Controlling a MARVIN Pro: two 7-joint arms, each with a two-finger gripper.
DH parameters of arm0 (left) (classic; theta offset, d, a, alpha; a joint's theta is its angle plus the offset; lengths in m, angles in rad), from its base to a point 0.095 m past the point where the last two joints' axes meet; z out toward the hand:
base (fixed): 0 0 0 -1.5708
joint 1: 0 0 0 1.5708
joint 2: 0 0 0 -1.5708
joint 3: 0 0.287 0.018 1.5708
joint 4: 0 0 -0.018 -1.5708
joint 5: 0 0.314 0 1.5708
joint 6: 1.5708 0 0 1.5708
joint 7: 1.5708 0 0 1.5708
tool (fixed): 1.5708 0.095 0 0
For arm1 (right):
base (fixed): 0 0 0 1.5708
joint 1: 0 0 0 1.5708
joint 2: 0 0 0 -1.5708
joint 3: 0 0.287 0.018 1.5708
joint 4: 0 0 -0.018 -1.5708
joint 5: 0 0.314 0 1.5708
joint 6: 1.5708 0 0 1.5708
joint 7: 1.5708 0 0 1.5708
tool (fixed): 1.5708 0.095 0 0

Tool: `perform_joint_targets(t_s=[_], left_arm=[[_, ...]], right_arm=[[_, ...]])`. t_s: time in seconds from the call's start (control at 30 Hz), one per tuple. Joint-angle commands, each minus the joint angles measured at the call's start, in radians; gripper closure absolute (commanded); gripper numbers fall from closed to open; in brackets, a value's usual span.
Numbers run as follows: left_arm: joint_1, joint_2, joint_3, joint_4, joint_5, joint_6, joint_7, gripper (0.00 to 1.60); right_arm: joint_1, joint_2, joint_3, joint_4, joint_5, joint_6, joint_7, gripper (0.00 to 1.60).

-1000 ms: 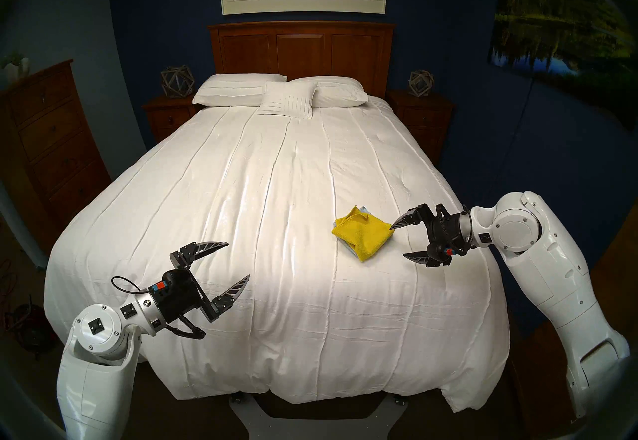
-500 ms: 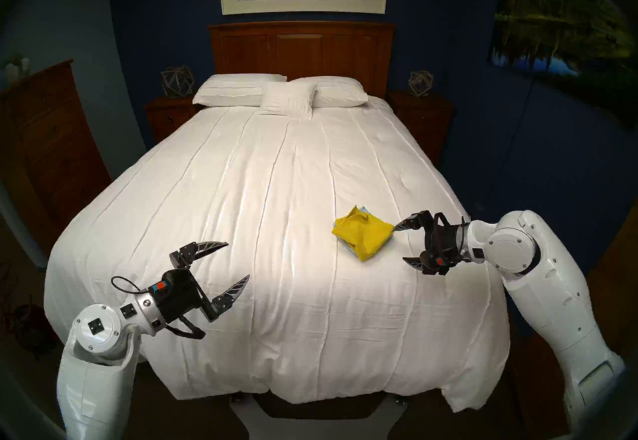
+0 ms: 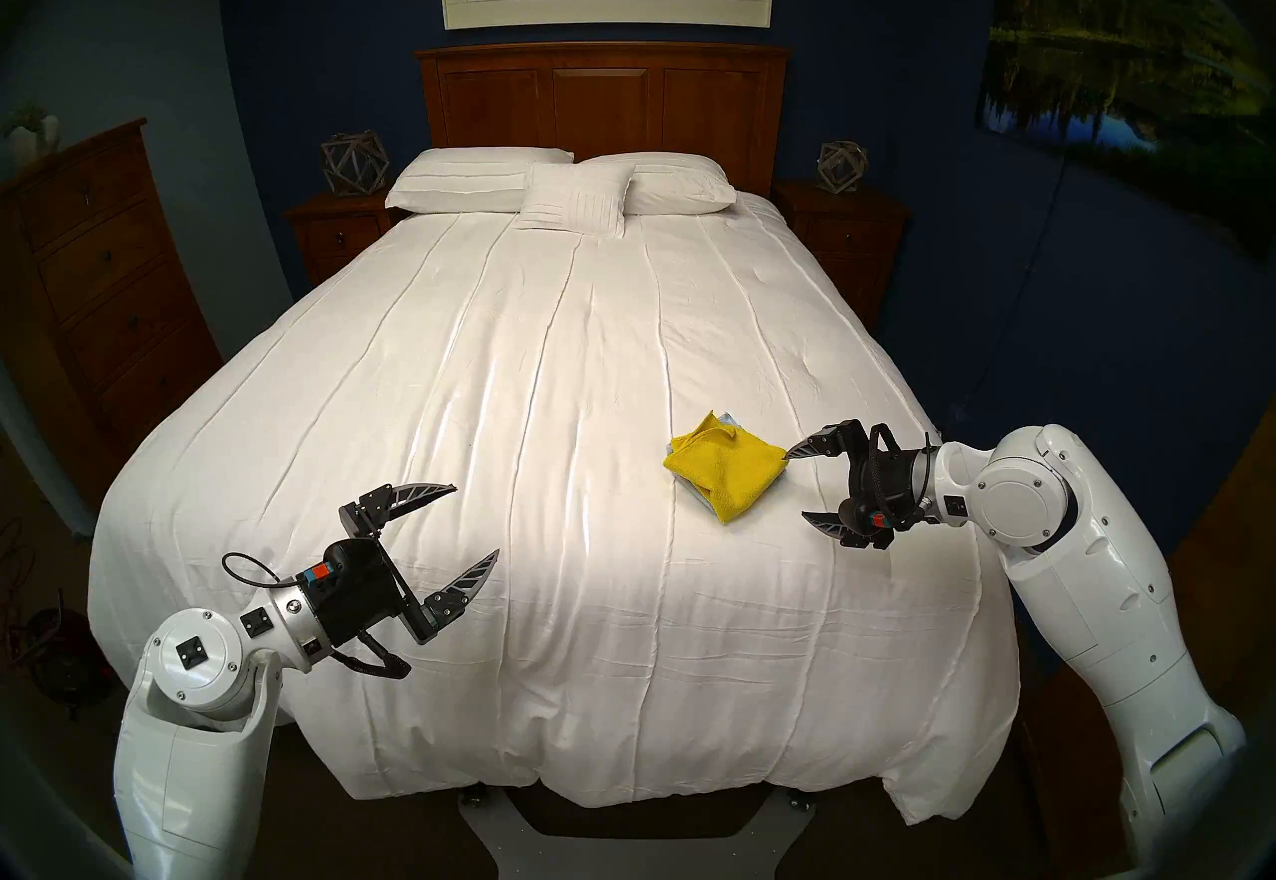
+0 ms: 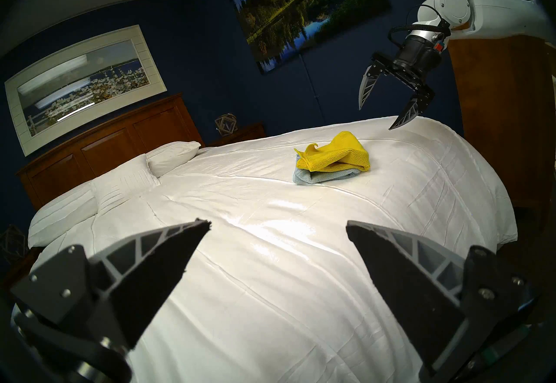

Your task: Fold the hand towels twice and stack them up

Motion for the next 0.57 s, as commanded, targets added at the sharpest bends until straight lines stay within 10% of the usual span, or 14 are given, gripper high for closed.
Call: perform_joint_targets(t_s=[0.0, 0.53], left_arm=[[0.0, 0.001, -0.003, -0.017, -0.003, 0.001, -0.001, 0.0], [-0.001, -0.001, -0.004, -0.018, -0.001, 0.002, -0.003, 0.0]], right_arm=[[0.021, -0.006, 0.006, -0.011, 0.008, -0.009, -0.008, 0.0], [0.021, -0.012, 0.011, -0.01, 0.006, -0.014, -0.004, 0.0]])
